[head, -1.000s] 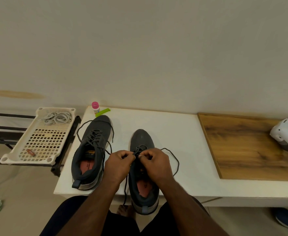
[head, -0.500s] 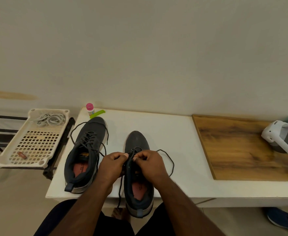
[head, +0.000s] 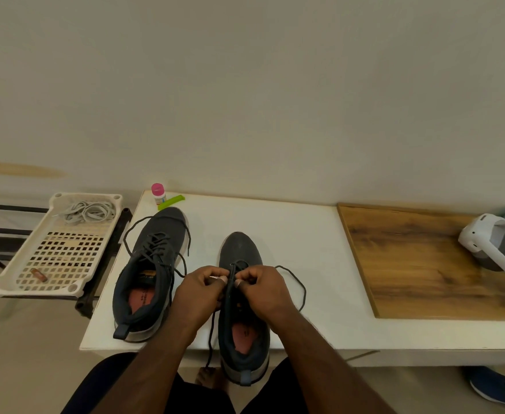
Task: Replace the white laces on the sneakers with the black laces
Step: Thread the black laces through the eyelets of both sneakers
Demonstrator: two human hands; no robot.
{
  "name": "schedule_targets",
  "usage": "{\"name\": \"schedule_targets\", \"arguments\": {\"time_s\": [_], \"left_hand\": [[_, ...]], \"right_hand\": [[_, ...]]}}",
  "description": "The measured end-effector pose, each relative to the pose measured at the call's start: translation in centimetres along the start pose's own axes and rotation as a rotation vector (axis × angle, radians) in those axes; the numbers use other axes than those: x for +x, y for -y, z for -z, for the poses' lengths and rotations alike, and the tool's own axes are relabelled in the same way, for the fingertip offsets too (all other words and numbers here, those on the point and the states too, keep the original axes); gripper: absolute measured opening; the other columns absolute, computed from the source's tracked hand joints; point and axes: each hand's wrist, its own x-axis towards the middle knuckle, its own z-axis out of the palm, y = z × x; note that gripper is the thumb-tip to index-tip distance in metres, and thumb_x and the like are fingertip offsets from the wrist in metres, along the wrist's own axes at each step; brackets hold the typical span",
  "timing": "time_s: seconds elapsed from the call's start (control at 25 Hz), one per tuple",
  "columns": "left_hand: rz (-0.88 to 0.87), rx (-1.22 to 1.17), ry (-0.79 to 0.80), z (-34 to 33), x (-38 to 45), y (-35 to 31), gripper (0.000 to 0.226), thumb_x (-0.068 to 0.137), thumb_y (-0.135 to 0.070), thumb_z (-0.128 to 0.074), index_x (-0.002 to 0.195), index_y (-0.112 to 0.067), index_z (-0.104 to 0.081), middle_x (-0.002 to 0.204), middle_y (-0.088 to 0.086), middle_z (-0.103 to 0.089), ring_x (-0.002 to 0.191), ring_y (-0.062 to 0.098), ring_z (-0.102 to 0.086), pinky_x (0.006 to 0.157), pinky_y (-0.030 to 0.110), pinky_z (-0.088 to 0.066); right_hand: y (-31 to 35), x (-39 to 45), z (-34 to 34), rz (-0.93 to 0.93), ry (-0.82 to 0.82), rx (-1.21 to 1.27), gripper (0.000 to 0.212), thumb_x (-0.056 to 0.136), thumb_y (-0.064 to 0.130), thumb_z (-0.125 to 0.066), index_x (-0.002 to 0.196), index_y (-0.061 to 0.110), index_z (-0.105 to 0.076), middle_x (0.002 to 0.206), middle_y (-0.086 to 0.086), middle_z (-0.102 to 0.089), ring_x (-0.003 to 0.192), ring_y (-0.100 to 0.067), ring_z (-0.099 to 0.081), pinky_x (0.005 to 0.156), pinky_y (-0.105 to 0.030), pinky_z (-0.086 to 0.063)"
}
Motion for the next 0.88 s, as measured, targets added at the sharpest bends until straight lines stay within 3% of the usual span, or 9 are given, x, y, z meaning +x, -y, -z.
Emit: {"name": "schedule_targets", "arguments": {"time_s": [0.16, 0.28, 0.44, 0.56, 0.64, 0.76, 0.88], "left_hand": [[-0.048, 0.062, -0.010, 0.0, 0.3, 0.3, 0.015, 0.095, -0.014, -0.061, 0.096, -0.022, -0.073, 0.080, 0.007, -0.073, 0.077, 0.024, -0.073, 0.069, 0.035, -0.062], [-0.074, 0.095, -0.045, -0.1, 0.2, 0.2, 0.013, 0.094, -0.015, -0.062, 0.090, -0.022, -0.073, 0.078, 0.005, -0.072, 0.075, 0.022, -0.071, 0.061, 0.027, -0.058], [-0.121, 0.125, -0.091, -0.3, -0.1, 0.1, 0.014, 0.092, -0.018, -0.064, 0.085, -0.025, -0.074, 0.078, -0.002, -0.072, 0.076, 0.016, -0.069, 0.065, 0.030, -0.058], [-0.059, 0.042, -0.070, 0.0, -0.2, 0.0, 0.015, 0.092, -0.015, -0.065, 0.087, -0.023, -0.076, 0.082, -0.003, -0.074, 0.083, 0.018, -0.069, 0.072, 0.037, -0.061], [-0.028, 0.008, -0.070, 0.1, -0.2, 0.0, 0.016, 0.092, -0.013, -0.064, 0.089, -0.022, -0.077, 0.084, -0.001, -0.075, 0.085, 0.021, -0.070, 0.074, 0.039, -0.061], [-0.016, -0.021, -0.078, 0.1, -0.7, -0.2, 0.015, 0.093, -0.012, -0.064, 0.091, -0.020, -0.076, 0.090, 0.002, -0.075, 0.088, 0.021, -0.071, 0.068, 0.031, -0.057], [-0.072, -0.044, -0.146, 0.0, -1.4, -1.2, 0.011, 0.095, -0.013, -0.060, 0.092, -0.015, -0.071, 0.087, 0.002, -0.074, 0.089, 0.022, -0.071, 0.067, 0.027, -0.052]], "right_hand": [[0.2, -0.4, -0.5, 0.019, -0.078, -0.001, 0.011, 0.091, 0.012, -0.065, 0.091, 0.024, -0.067, 0.085, 0.010, -0.067, 0.076, -0.005, -0.064, 0.061, -0.010, -0.048], [0.7, -0.8, -0.1, 0.048, -0.081, -0.001, 0.019, 0.090, 0.012, -0.065, 0.090, 0.029, -0.056, 0.087, 0.010, -0.064, 0.079, -0.004, -0.062, 0.062, -0.010, -0.046], [0.8, -3.0, 0.1, 0.192, -0.236, -0.141, 0.004, 0.089, 0.031, -0.064, 0.091, 0.033, -0.061, 0.086, 0.015, -0.063, 0.083, -0.002, -0.060, 0.067, -0.015, -0.049], [0.6, -5.8, -1.3, 0.274, -0.085, -0.296, 0.030, 0.091, 0.042, -0.060, 0.120, 0.037, -0.058, 0.114, 0.021, -0.062, 0.104, 0.002, -0.051, 0.084, -0.010, -0.042], [0.4, -6.0, -2.3, 0.287, -0.082, -0.337, 0.045, 0.094, 0.039, -0.054, 0.138, 0.037, -0.049, 0.131, 0.017, -0.058, 0.119, -0.005, -0.049, 0.099, -0.019, -0.042], [0.7, -6.0, -2.9, 0.267, -0.105, -0.345, 0.046, 0.094, 0.035, -0.046, 0.140, 0.034, -0.050, 0.132, 0.012, -0.060, 0.121, -0.010, -0.051, 0.107, -0.030, -0.045], [0.7, -6.0, -2.8, 0.228, -0.130, -0.341, 0.041, 0.096, 0.031, -0.047, 0.136, 0.028, -0.055, 0.131, 0.008, -0.061, 0.120, -0.010, -0.052, 0.106, -0.026, -0.042]]}}
